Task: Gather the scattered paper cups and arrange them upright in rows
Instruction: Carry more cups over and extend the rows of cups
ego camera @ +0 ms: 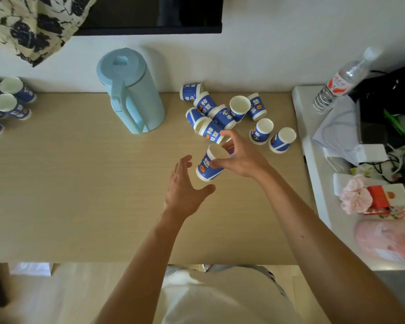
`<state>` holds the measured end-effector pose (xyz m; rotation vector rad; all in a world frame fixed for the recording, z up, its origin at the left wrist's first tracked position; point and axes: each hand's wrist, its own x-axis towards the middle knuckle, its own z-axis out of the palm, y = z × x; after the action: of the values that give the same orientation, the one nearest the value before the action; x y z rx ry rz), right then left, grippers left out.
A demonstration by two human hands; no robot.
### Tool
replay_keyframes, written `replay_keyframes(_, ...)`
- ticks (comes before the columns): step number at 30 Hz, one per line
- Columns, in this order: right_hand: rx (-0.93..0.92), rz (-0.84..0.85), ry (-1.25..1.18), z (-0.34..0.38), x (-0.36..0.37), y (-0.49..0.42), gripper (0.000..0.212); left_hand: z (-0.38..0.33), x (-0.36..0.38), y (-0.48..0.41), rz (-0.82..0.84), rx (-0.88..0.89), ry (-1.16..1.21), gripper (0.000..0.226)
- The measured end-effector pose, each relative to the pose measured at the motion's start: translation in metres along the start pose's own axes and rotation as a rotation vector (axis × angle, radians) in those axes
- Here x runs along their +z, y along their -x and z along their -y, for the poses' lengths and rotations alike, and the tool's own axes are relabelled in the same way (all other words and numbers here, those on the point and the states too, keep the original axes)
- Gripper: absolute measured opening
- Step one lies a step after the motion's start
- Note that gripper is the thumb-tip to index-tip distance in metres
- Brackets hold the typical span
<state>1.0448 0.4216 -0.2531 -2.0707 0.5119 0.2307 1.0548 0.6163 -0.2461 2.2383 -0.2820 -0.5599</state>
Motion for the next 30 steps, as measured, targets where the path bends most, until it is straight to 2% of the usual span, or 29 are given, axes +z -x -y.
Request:
replay_keyframes(3, -0.011, 0.064, -0.018, 0.015, -0.012, 0.014, 0.101, -0.004, 0.007, -0.002, 0.006, 0.047, 0.014, 0.095)
replay_keyframes(8, -0.067, 0.091, -0.061, 0.021, -0.013, 0.023, 0.095, -0.008, 0.011, -0.006, -0.074, 0.121, 0.1, 0.058)
replay_keyframes(10, -0.047, 0.122, -0.182, 0.018, -0.014, 0.02, 0.095, -0.006, 0.011, -0.005, -0.102, 0.103, 0.12, 0.051)
replay_keyframes(12, 0.022, 0.059, -0.339, 0.005, -0.015, 0.007, 0.09, -0.003, 0.009, -0.005, -0.151, 0.068, 0.136, 0.05)
replay_keyframes(13, 0.063, -0.035, -0.369, -0.003, -0.013, -0.001, 0.084, 0.0, 0.007, -0.004, -0.175, 0.047, 0.138, 0.049)
replay_keyframes(15, 0.163, -0.269, -0.25, -0.026, -0.003, -0.018, 0.079, 0.004, 0.003, -0.003, -0.21, 0.009, 0.145, 0.048)
replay_keyframes(16, 0.218, -0.332, -0.144, -0.038, 0.004, -0.025, 0.082, 0.007, 0.001, -0.002, -0.223, -0.003, 0.15, 0.047)
replay_keyframes(18, 0.304, -0.309, 0.035, -0.057, 0.023, -0.034, 0.095, 0.012, -0.002, 0.0, -0.247, -0.02, 0.157, 0.046)
replay_keyframes(21, 0.356, -0.24, 0.155, -0.071, 0.053, -0.039, 0.106, 0.018, -0.006, 0.005, -0.275, -0.035, 0.153, 0.044)
replay_keyframes(26, 0.286, -0.351, 0.235, -0.073, 0.083, -0.043, 0.087, 0.026, -0.013, 0.014, -0.311, -0.072, 0.142, 0.042)
replay_keyframes(30, 0.254, -0.352, 0.215, -0.076, 0.09, -0.041, 0.074, 0.031, -0.015, 0.021, -0.334, -0.089, 0.144, 0.04)
